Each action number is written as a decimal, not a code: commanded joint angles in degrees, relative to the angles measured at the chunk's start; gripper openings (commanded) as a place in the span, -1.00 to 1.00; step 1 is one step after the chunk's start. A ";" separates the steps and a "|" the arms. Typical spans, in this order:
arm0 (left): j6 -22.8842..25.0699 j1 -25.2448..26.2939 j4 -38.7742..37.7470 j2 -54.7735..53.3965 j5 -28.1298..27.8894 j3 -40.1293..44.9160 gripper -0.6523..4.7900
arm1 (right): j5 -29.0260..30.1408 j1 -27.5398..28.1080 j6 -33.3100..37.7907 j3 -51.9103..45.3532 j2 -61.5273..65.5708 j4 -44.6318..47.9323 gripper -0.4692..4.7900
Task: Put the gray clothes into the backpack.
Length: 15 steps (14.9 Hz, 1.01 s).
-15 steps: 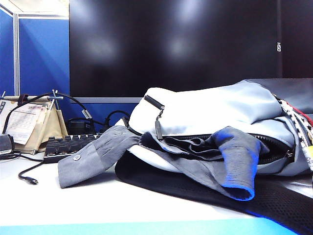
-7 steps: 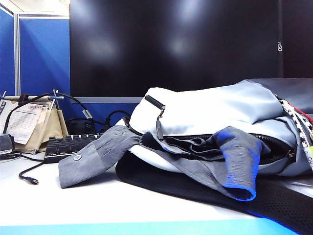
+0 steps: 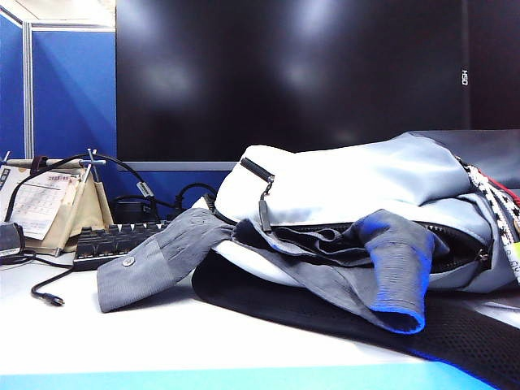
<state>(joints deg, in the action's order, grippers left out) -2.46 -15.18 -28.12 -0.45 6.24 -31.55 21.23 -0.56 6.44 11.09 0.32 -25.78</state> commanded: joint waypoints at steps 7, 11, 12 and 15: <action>6.93 14.25 2.58 0.24 -1.70 2.23 -0.78 | 0.33 0.00 0.13 0.28 0.04 -1.60 -0.84; 3.08 19.32 11.98 0.24 0.66 13.55 -0.78 | 0.33 -0.02 0.13 0.28 0.04 -1.60 -0.84; 2.80 19.32 14.75 0.24 0.68 15.72 -0.78 | 0.31 0.00 0.13 0.28 0.04 -1.60 -0.84; 1.95 18.21 26.40 0.26 3.65 25.07 -0.78 | 0.33 0.00 0.13 0.28 0.04 -1.60 -0.84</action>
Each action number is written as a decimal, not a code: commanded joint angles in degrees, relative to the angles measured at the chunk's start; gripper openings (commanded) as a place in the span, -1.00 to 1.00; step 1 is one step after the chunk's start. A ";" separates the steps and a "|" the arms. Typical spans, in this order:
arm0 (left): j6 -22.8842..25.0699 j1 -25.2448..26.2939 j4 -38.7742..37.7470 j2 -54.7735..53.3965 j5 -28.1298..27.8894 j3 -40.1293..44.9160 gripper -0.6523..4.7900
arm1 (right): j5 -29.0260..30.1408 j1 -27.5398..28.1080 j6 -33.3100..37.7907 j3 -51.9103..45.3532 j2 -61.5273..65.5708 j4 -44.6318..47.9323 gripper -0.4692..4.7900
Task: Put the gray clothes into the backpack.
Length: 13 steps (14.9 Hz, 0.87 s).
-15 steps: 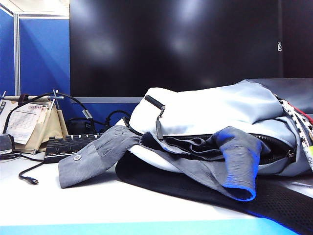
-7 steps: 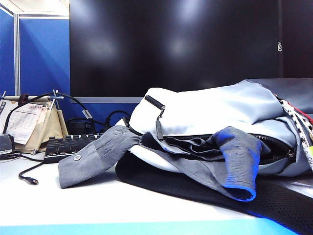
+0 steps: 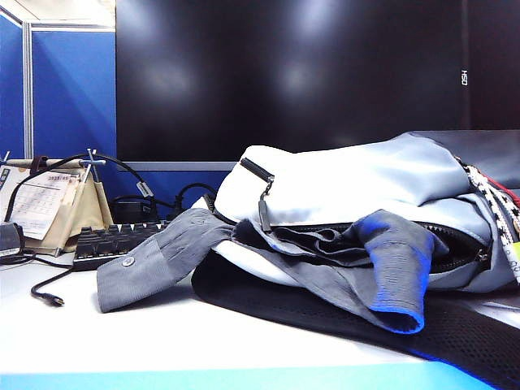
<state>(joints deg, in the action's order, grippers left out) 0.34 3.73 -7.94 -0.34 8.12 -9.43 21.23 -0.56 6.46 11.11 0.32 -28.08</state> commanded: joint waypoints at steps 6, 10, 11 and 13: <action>-2.36 -0.28 8.52 0.15 0.42 7.98 -0.78 | 0.33 0.00 0.11 0.26 0.04 0.70 -0.84; -2.71 -0.28 11.08 0.15 -2.34 9.01 -0.78 | 0.33 0.00 0.11 0.26 0.04 0.70 -0.84; -2.67 -0.26 11.41 0.15 -3.43 9.01 -0.78 | 0.33 0.00 0.11 0.26 0.04 0.70 -0.84; -2.27 -0.26 11.50 0.15 -3.41 9.01 -0.78 | 0.33 0.00 0.11 0.26 0.04 0.70 -0.84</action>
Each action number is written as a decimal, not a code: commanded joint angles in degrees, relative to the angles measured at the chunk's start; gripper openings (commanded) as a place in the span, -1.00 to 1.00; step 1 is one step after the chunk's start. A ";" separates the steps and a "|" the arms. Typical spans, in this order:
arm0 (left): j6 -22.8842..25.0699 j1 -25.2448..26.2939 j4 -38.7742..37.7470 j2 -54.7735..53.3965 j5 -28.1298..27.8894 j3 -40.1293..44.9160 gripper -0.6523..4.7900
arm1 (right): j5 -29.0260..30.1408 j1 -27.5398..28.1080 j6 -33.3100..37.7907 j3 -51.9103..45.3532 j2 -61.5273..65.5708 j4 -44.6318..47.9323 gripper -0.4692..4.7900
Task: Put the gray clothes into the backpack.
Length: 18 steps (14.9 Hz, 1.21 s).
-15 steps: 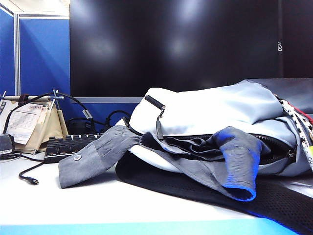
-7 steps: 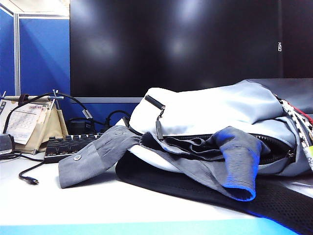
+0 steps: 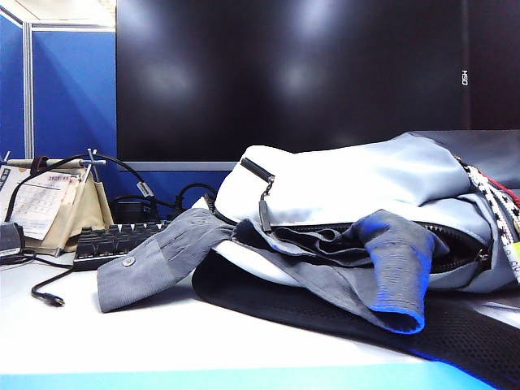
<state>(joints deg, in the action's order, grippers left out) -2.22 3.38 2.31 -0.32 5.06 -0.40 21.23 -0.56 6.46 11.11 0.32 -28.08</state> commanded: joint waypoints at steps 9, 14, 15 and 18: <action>0.24 0.07 1.18 0.13 -0.09 -0.02 -0.78 | 0.33 0.00 0.11 0.26 0.04 0.70 -0.84; 0.24 0.07 1.18 0.13 -0.09 -0.02 -0.78 | 0.33 0.00 0.11 0.26 0.04 0.70 -0.84; 0.24 0.07 1.18 0.13 -0.09 -0.02 -0.78 | 0.28 0.00 -0.61 0.28 0.04 0.68 -0.84; 0.24 0.07 1.18 0.13 -0.09 -0.02 -0.78 | -5.73 0.11 -2.62 0.17 -0.20 4.28 -0.84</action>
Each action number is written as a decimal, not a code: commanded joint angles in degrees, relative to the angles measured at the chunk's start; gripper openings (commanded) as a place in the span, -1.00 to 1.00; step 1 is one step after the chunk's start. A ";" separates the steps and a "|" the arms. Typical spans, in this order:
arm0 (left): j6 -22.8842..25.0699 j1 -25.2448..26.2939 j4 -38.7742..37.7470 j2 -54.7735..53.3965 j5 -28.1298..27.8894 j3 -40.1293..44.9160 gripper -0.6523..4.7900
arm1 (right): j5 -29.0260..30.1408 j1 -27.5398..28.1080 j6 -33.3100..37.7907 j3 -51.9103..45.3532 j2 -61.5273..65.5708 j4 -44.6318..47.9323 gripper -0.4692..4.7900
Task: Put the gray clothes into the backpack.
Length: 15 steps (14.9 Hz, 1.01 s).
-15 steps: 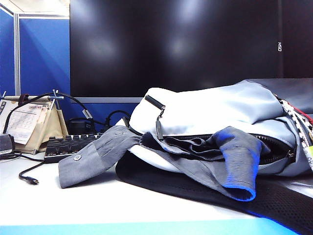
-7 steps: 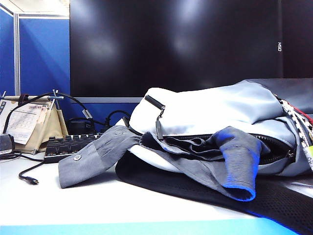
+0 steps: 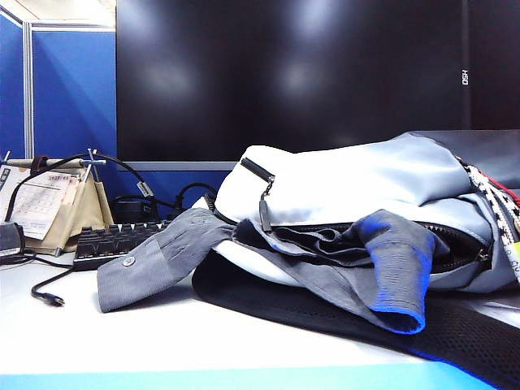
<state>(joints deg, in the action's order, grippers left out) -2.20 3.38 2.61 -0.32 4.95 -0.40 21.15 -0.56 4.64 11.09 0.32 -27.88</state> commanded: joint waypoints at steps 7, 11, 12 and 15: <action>0.22 0.07 0.87 0.13 0.02 -0.02 -0.78 | -12.52 0.07 1.44 -10.86 -0.22 32.11 -0.84; 0.22 0.07 0.85 0.13 0.02 -0.02 -0.78 | -17.84 0.11 1.36 -10.84 -0.22 32.13 -0.84; 0.22 0.07 0.85 0.13 0.02 -0.02 -0.78 | -18.73 0.11 1.33 -10.84 -0.22 32.11 -0.84; 0.22 0.07 0.85 0.13 0.02 -0.02 -0.78 | -18.53 0.07 1.36 -10.84 -0.22 32.41 -0.84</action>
<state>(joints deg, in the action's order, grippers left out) -2.20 3.38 2.63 -0.32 4.93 -0.40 2.72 -0.45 5.96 0.49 0.19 3.29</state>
